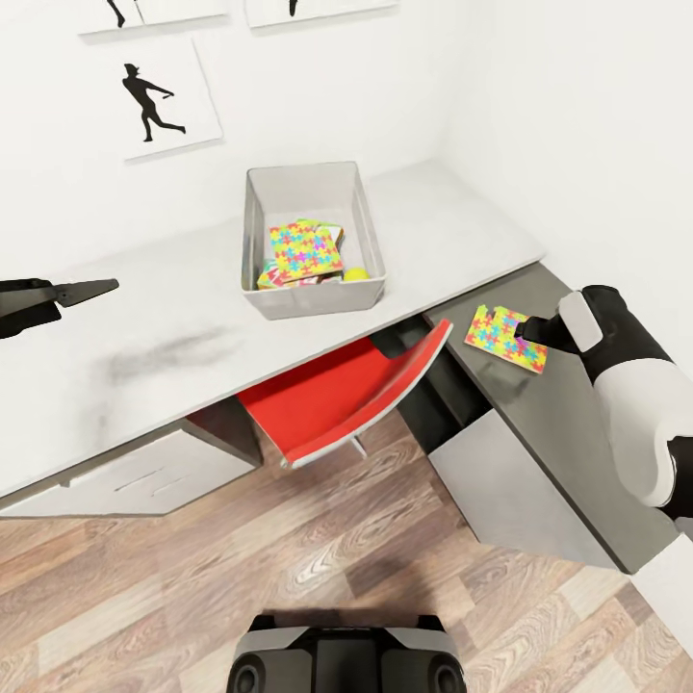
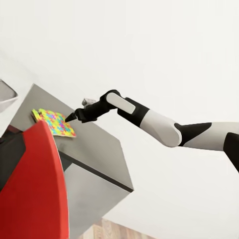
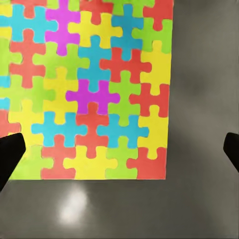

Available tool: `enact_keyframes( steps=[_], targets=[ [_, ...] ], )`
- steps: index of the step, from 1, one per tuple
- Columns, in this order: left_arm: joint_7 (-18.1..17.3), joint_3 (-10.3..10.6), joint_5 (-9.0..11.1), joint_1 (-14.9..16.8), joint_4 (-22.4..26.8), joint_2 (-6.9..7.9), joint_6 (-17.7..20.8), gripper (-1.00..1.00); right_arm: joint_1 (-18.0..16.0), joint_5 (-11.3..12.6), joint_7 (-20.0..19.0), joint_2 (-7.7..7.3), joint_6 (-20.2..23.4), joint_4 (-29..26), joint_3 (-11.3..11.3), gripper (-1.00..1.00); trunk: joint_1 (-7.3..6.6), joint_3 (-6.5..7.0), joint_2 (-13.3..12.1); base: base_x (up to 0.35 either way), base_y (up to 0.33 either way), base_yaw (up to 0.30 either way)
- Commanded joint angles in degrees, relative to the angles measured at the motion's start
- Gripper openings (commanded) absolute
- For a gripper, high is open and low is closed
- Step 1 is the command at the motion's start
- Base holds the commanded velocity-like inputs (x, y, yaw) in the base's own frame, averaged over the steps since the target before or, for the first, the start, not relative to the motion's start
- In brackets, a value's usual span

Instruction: Put all the toys in the child's room - the three board games (two on the bed and one on the table), the two jigsaw puzzles on the table, and the tennis ball on the table - inside the toy box on the table in the child's room.

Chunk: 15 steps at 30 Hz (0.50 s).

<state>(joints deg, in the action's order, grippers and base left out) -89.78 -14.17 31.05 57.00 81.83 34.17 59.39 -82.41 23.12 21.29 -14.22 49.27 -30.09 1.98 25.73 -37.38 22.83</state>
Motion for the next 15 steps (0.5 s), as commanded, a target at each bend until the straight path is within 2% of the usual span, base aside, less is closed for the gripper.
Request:
enact_keyframes(
  steps=[1,15],
  targets=[
    [-0.2,0.0,0.0,0.0,0.0,0.02,0.6,1.0,0.0,0.6,0.5,0.02,0.1,-0.1,0.1,1.0,0.05,-0.07,0.1,0.196,0.068,0.0],
    [-0.2,0.1,-0.1,0.0,0.0,0.02,0.6,1.0,0.0,0.9,0.5,0.06,0.1,0.0,0.1,1.0,0.05,-0.06,0.1,0.168,0.042,0.0]
  ],
)
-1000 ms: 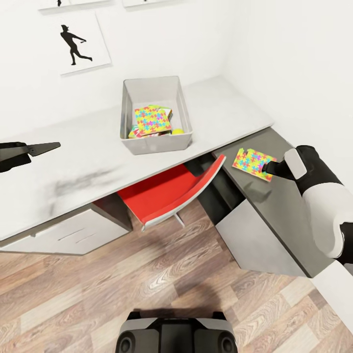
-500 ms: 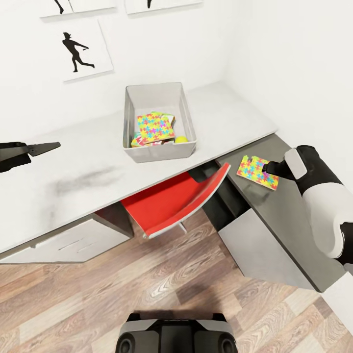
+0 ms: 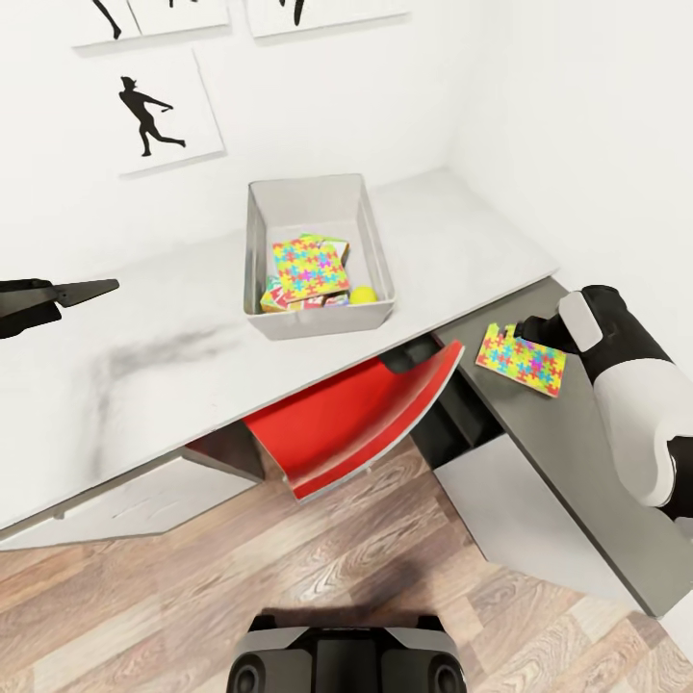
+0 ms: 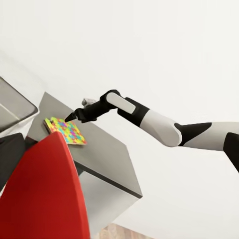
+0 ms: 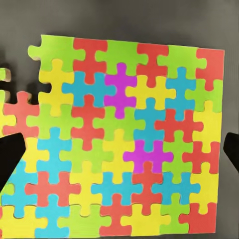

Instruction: Put all the toys in the child's room - the three board games (two on the bed and one on the table), the two jigsaw puzzles on the table, and the tennis ball on the table - inside the toy box on the table in the child's room.

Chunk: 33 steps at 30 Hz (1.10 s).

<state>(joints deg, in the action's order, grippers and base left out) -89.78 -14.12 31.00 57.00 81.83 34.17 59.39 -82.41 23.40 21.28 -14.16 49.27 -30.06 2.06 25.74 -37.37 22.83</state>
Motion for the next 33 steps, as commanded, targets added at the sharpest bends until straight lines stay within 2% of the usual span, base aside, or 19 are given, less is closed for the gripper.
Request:
enact_keyframes(
  steps=[1,33],
  targets=[
    [-0.2,0.0,0.0,0.0,0.0,0.02,0.6,1.0,0.0,0.6,0.5,0.01,0.1,0.0,0.1,1.0,0.04,-0.07,0.1,0.066,0.011,0.0],
    [-0.2,0.0,0.0,0.0,0.0,0.04,0.6,1.0,0.0,0.3,0.5,0.01,0.0,0.1,0.2,1.0,0.04,-0.07,0.1,0.057,0.006,0.0]
  ],
)
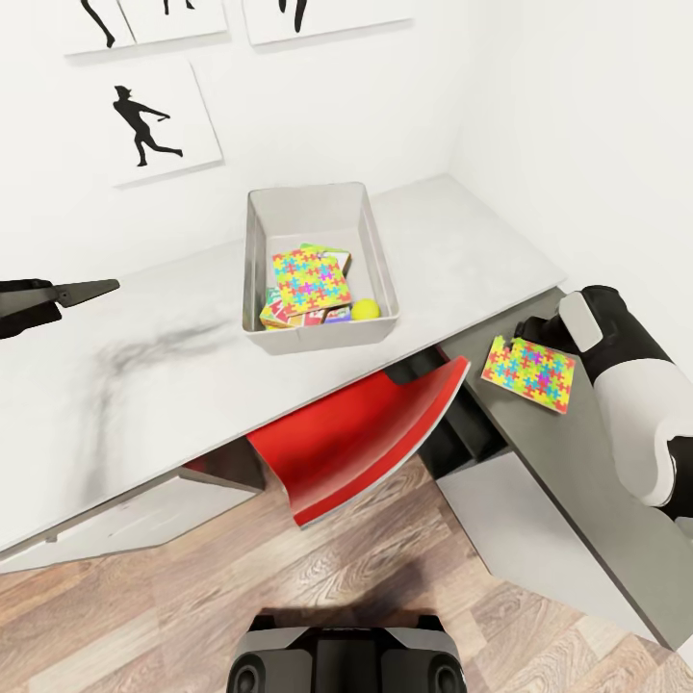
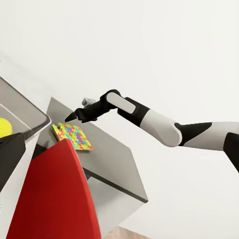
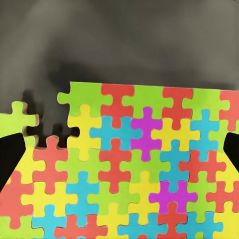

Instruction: Put all the toys in the child's room - the three board games (two on the bed and one on the table), the two jigsaw puzzles on the table, and the tennis ball on the table - inside the toy box on the table in the child's room.

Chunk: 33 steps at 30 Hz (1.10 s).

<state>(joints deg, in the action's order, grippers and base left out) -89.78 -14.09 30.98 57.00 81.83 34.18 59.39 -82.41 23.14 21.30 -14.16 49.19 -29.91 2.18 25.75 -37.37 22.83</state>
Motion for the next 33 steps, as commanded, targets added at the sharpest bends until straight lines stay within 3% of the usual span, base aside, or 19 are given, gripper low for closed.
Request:
enact_keyframes(
  steps=[1,33],
  targets=[
    [-0.2,0.0,0.0,0.0,0.0,0.02,0.6,1.0,0.0,0.6,0.5,-0.01,0.1,-0.1,0.1,1.0,0.03,-0.08,0.1,0.01,0.002,0.0],
    [-0.2,0.0,0.0,0.0,0.0,0.01,0.6,1.0,0.0,0.4,0.5,-0.02,0.1,-0.1,0.2,1.0,0.03,-1.16,0.1,0.051,0.011,0.0]
  ],
)
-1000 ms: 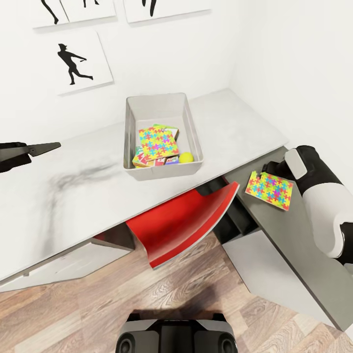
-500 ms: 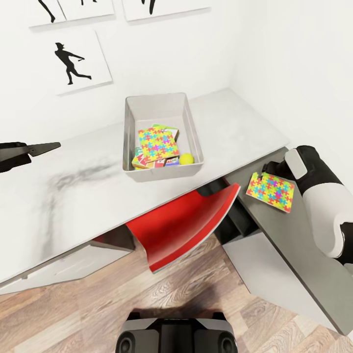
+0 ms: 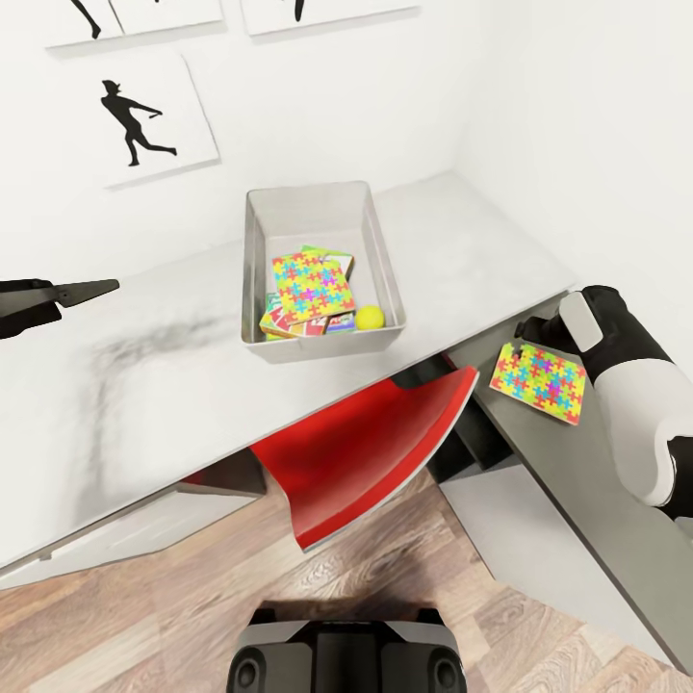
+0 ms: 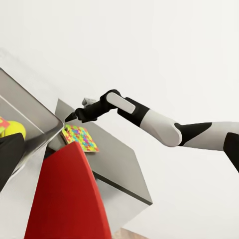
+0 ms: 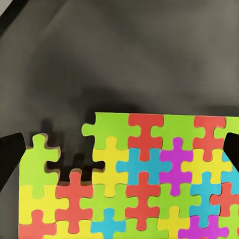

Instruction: Put all the toys in the child's room - the three board games (two on the bed and one on the table), the two jigsaw puzzles on the table, and the tennis ball on the table - inside the toy box on the table in the child's room.

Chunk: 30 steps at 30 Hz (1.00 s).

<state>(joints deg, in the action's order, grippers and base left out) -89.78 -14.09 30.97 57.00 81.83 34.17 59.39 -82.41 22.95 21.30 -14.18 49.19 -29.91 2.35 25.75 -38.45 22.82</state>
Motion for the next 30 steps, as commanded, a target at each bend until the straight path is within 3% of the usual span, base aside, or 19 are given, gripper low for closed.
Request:
enact_keyframes(
  steps=[1,30],
  targets=[
    [-0.2,0.0,0.0,0.0,0.0,0.02,0.6,1.0,0.0,0.6,0.5,-0.01,0.1,-0.1,0.0,1.0,0.03,-0.12,0.1,0.01,0.003,0.0],
    [-0.2,0.3,0.0,0.0,0.0,-0.02,0.6,1.0,0.0,0.5,0.5,-0.08,-0.2,-0.1,0.2,1.0,0.03,-2.06,0.1,0.031,0.0,0.0]
  ],
)
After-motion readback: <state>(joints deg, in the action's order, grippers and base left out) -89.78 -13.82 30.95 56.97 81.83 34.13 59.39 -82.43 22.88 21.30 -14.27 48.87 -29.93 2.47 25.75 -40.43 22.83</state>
